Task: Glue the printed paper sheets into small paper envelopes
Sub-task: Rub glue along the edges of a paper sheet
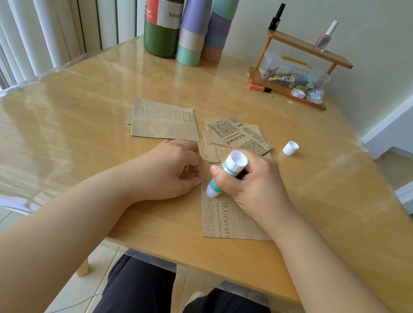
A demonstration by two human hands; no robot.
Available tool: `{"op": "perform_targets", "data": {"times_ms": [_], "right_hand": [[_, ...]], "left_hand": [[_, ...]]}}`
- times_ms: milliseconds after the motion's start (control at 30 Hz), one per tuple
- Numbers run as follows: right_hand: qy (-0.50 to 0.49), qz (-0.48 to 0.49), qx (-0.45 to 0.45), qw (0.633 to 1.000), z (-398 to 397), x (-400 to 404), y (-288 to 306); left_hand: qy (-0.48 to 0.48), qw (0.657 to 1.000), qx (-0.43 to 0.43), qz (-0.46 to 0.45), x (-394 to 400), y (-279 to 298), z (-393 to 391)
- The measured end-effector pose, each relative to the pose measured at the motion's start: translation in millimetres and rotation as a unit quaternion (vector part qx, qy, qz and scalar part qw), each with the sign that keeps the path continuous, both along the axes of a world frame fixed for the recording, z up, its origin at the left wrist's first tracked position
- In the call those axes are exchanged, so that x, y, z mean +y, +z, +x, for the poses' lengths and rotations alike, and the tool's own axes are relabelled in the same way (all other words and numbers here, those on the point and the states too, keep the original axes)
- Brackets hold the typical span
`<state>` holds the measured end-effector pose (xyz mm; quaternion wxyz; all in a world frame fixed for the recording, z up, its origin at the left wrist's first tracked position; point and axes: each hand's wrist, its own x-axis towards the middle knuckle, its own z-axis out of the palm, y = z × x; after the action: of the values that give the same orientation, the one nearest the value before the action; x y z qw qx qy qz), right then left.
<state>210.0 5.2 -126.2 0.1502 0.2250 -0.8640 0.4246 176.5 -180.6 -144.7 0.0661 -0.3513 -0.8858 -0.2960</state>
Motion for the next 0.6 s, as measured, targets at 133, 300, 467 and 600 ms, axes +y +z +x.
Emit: {"op": "perform_targets", "data": {"times_ms": [133,300,467,600], "right_hand": [[0.021,-0.010,0.000,1.000,16.2,5.4,-0.2],[0.037,-0.016,-0.023,0.999,27.8,8.1,0.5],[0.011,-0.001,-0.015,1.000,13.7,-0.6,0.3],[0.000,0.004,-0.025,1.000,1.0,-9.2,3.0]], "left_hand": [[0.004,1.000,0.004,-0.003,0.2,-0.4,0.3],[0.004,1.000,0.013,0.001,0.6,0.2,-0.6],[0.003,1.000,0.014,0.004,0.6,1.5,0.7],[0.030,0.999,0.019,0.022,0.0,1.7,0.2]]}}
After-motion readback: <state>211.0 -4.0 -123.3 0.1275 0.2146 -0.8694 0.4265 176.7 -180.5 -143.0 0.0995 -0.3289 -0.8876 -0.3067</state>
